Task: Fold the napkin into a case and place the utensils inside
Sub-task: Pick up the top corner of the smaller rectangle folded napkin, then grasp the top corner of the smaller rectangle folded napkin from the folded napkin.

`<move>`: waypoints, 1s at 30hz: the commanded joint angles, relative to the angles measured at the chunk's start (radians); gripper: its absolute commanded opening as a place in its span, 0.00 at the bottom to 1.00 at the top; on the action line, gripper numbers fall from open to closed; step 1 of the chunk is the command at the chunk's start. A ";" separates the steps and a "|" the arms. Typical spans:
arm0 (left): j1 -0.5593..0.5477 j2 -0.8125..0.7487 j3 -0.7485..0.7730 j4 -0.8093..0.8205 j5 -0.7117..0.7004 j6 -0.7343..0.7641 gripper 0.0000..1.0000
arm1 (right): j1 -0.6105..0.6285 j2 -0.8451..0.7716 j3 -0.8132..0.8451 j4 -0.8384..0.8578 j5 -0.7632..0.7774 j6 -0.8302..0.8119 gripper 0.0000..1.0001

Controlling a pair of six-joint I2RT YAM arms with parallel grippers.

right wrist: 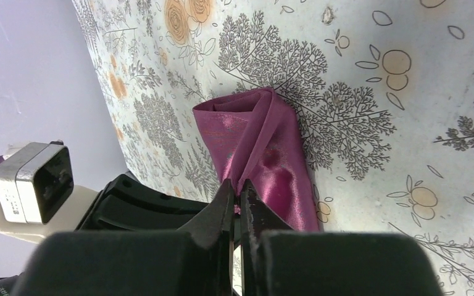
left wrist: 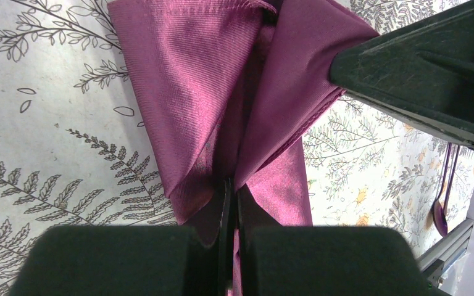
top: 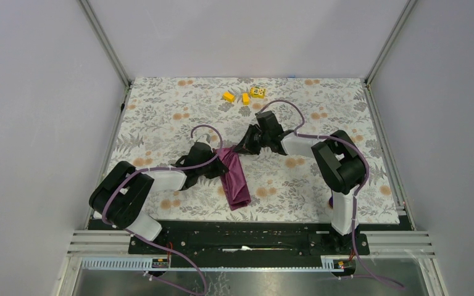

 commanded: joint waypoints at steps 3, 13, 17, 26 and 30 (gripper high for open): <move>0.002 -0.022 -0.022 -0.049 0.031 0.010 0.15 | 0.026 -0.003 0.047 0.042 -0.027 -0.002 0.00; 0.058 -0.320 0.128 -0.408 -0.093 0.111 0.67 | 0.036 0.026 0.015 0.141 -0.083 0.068 0.00; 0.075 -0.269 0.232 -0.506 -0.199 0.174 0.61 | 0.041 0.035 0.021 0.151 -0.100 0.084 0.00; 0.024 0.009 0.451 -0.642 -0.318 0.288 0.26 | 0.041 0.039 0.006 0.168 -0.112 0.108 0.00; -0.027 0.090 0.519 -0.691 -0.402 0.309 0.28 | 0.041 0.038 0.003 0.173 -0.117 0.110 0.00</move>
